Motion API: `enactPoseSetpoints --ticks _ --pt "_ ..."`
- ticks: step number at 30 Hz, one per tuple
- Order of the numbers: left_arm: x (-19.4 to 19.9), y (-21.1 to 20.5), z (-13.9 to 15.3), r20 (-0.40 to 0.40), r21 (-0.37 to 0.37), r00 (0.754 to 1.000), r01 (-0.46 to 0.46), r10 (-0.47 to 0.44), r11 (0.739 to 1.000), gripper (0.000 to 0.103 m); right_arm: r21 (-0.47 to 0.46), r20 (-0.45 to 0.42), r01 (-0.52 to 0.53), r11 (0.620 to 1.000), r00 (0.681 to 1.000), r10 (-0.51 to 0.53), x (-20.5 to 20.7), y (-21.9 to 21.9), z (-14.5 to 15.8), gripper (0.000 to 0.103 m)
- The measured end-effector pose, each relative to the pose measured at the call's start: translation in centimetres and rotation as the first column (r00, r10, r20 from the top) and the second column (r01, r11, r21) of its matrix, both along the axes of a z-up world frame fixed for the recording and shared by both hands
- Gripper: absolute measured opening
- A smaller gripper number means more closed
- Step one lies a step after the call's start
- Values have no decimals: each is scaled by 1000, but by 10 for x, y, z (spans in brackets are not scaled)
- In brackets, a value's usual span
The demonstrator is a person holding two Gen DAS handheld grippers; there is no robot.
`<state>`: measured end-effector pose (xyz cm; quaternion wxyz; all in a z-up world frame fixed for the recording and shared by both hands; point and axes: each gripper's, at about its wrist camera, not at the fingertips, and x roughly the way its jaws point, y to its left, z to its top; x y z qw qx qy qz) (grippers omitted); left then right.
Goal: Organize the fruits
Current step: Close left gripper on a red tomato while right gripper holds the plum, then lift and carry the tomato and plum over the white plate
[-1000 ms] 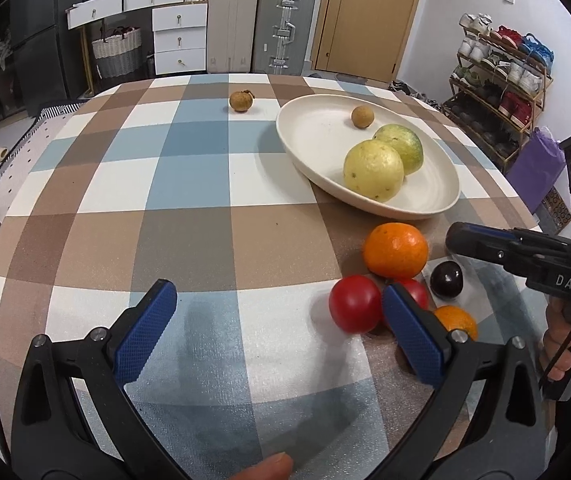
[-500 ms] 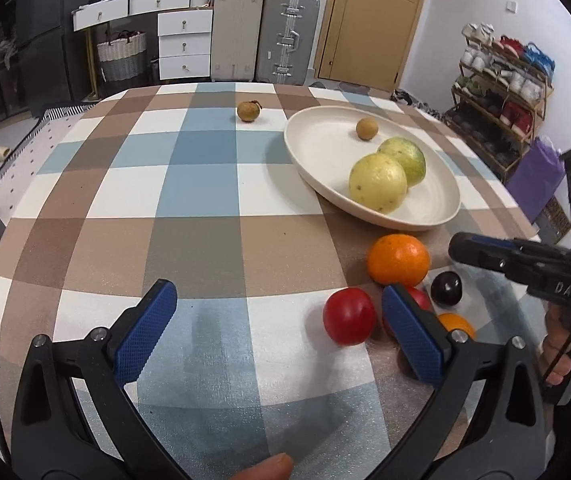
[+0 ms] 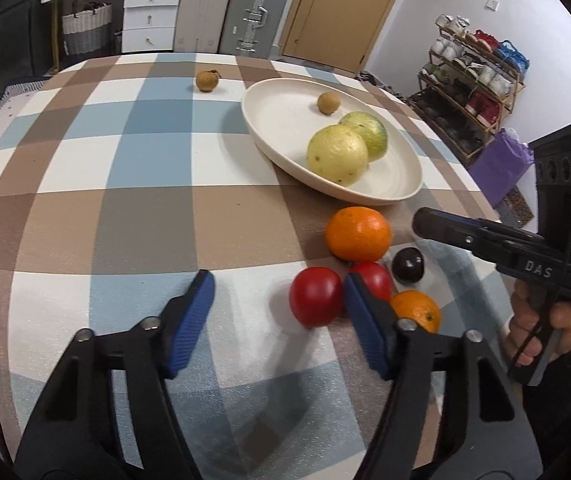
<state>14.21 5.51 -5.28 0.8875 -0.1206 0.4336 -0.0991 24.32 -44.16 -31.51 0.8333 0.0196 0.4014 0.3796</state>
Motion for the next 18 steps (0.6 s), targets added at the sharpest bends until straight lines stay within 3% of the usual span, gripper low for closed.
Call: enactPoseSetpoints --ticks 2,6,12,18 --pt "-1 -2 1 3 -20 1000 24 -24 1000 43 0 0 0 1000 1000 0 0 0 0 26" --pt "-4 -7 5 21 -42 998 65 -64 997 24 0 1 0 1000 1000 0 0 0 0 26" --pt "-8 -12 8 39 -21 997 73 -73 997 23 0 1 2 1000 1000 -2 1 -1 0 26" --pt "-10 -2 15 76 -15 997 20 -19 1000 23 2 6 2 1000 1000 -2 2 -2 2 26"
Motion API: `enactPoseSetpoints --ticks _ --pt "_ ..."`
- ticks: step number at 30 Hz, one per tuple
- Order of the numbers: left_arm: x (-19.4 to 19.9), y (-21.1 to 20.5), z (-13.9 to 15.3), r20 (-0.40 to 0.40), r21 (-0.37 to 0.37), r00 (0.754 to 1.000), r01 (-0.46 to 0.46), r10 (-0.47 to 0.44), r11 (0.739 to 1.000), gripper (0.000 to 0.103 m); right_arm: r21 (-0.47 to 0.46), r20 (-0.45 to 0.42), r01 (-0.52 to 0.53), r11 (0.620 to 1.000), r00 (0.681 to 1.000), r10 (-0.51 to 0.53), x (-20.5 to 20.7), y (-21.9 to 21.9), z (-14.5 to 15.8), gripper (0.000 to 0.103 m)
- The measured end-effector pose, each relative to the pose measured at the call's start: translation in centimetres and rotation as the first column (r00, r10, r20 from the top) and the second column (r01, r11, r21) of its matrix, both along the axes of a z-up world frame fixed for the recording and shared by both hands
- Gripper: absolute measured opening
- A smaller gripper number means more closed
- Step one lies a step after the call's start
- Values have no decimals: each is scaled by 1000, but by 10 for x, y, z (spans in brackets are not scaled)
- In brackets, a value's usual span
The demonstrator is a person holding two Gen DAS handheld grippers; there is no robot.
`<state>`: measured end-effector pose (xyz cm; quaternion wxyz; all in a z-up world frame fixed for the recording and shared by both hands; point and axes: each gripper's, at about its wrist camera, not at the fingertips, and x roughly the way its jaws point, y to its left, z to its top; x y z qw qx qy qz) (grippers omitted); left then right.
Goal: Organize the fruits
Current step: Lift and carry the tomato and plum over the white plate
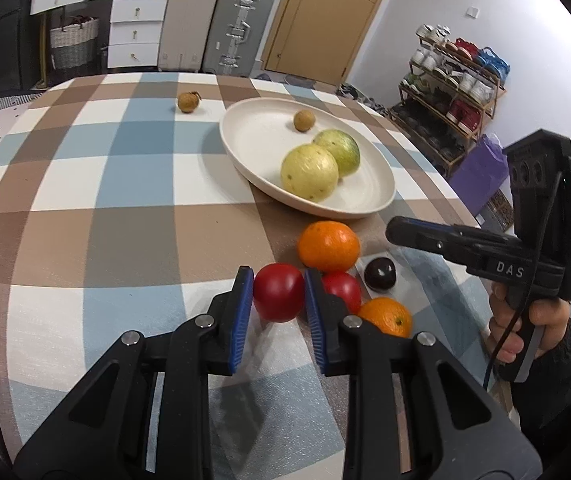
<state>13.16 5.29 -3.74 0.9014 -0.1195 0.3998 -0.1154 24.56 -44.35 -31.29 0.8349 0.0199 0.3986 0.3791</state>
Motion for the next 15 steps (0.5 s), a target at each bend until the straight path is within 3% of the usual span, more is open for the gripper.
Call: enactPoseSetpoints --ticks 15 --pt "-7 -4 28 148 52 984 -108 99 993 23 99 110 15 995 994 -26 -4 -12 20 26"
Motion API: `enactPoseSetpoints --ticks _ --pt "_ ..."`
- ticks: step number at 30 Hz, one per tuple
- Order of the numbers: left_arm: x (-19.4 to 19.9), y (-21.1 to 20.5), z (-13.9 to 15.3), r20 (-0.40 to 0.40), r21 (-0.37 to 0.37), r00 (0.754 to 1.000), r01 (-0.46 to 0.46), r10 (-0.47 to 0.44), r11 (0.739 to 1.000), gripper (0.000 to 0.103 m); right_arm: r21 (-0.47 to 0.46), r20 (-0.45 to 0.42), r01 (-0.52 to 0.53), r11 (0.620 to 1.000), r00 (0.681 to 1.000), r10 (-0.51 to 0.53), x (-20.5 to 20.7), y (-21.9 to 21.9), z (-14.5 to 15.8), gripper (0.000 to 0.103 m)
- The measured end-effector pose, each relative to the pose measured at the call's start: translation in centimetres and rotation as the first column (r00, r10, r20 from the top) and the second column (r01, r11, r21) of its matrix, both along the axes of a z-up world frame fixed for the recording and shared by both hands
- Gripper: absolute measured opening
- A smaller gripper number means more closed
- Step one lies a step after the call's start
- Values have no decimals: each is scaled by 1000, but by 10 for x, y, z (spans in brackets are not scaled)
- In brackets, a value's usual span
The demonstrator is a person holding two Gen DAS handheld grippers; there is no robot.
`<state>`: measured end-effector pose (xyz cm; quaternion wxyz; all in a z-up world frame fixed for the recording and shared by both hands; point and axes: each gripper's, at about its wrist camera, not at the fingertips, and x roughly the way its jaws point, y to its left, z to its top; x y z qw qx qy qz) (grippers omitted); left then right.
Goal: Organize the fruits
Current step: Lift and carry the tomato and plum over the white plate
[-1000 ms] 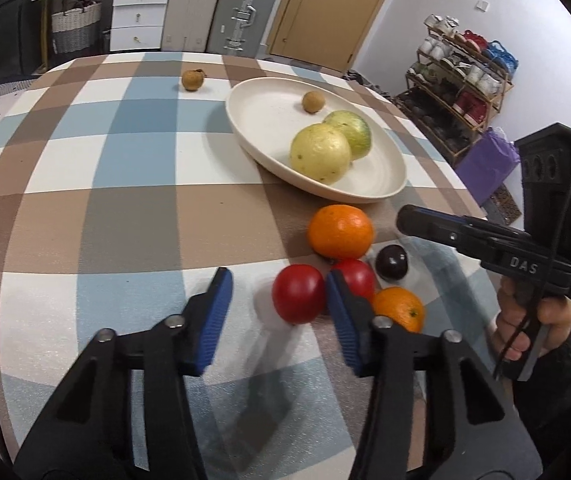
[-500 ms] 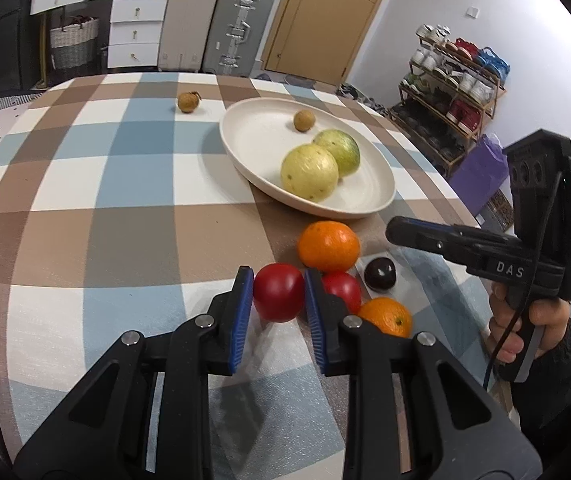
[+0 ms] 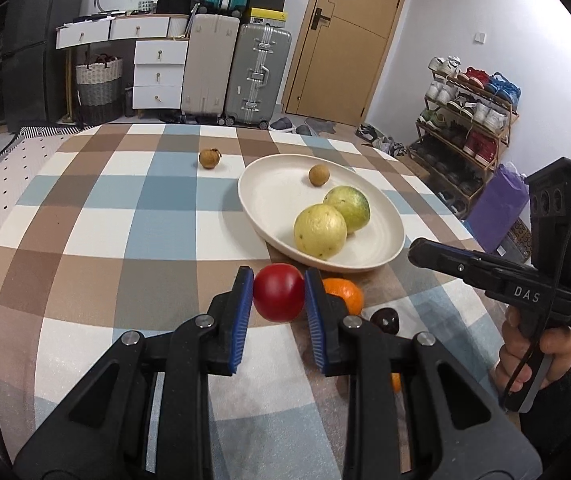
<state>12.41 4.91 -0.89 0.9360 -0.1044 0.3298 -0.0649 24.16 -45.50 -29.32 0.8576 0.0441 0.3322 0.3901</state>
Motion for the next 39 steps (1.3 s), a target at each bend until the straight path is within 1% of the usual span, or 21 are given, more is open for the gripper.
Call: enactPoseSetpoints --ticks 4,8,12,15,18,24,29,33,36,39 --pt "6 -6 8 16 31 1000 -5 4 999 23 11 11 22 1000 1000 -22 4 -1 5 26" --pt "11 -7 17 38 25 999 -3 2 1000 23 15 25 19 1000 1000 -19 8 0 11 26" --pt "28 -8 23 50 23 999 -15 14 1000 23 17 21 19 1000 1000 -20 15 3 16 26" --pt "42 -10 24 55 32 998 -28 26 999 23 12 35 32 999 999 -33 22 4 19 26" --pt "58 -13 19 45 43 999 -25 24 999 23 -9 58 50 999 997 -49 31 6 18 26" --pt "79 -16 5 27 71 999 -27 25 997 23 5 32 74 997 997 -74 48 2 10 26" --pt "89 -18 -9 4 78 1000 -17 16 997 24 -7 10 79 997 997 -79 53 3 1 26" --pt "93 -19 -12 2 90 1000 -15 15 996 23 -23 2 68 997 998 -68 54 9 -2 26" --pt "94 -18 -13 1 93 1000 -24 24 995 24 -52 1 58 997 998 -58 54 16 -6 26" --pt "98 -14 -16 -14 72 999 -28 29 997 24 -74 -23 41 996 999 -43 55 22 -11 26"
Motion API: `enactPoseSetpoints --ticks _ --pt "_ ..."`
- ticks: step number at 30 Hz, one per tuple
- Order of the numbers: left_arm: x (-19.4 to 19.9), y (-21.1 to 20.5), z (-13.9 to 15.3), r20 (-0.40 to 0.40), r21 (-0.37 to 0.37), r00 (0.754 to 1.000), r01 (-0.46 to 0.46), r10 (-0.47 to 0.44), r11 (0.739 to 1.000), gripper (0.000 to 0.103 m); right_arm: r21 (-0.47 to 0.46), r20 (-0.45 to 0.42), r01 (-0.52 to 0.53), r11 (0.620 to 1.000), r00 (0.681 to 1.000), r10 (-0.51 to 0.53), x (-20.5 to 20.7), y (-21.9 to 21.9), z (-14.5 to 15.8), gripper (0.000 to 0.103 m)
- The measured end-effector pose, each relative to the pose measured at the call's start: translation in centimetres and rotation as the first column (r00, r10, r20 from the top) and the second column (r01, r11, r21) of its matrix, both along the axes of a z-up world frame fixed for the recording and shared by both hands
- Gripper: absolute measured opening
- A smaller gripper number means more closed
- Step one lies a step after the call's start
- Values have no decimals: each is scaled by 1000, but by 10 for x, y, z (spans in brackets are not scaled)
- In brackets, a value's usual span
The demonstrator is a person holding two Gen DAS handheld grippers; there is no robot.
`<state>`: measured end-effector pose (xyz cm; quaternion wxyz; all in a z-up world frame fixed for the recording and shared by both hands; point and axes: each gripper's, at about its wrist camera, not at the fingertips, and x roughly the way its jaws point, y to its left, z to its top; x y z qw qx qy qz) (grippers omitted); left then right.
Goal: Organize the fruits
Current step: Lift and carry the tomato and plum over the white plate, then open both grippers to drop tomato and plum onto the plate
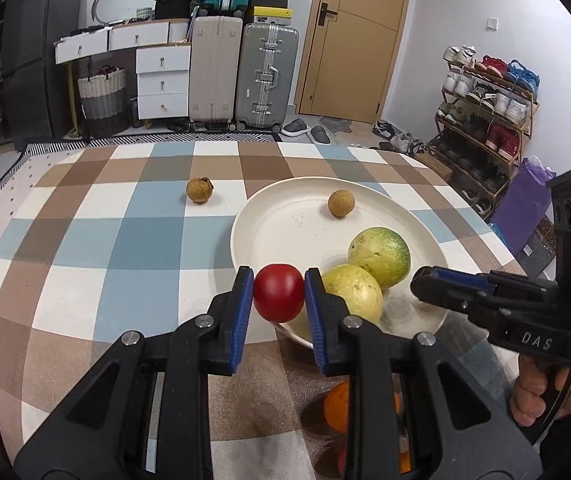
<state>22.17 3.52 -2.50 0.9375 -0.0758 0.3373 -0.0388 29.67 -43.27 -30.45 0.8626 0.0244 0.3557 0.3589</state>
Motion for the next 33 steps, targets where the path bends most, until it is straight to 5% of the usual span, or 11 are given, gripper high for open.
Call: enactPoseSetpoints --ticks 11,24,30,31,33 --pt "-4 0 6 25 -23 1000 0 0 1000 24 32 45 35 999 998 -37 -7 -11 8 47" --pt "1 -2 5 26 -23 1000 -8 8 1000 26 21 48 43 999 998 -44 -8 -13 7 53" --pt "-16 4 10 46 -40 999 -5 7 999 68 11 58 54 998 997 -55 -17 -20 6 66" --pt "-20 4 10 46 -39 999 -9 11 999 81 13 65 56 998 996 -57 -20 -21 7 73" --pt "-29 5 13 55 -34 998 -21 23 999 88 16 75 60 998 995 -61 -23 -21 8 86"
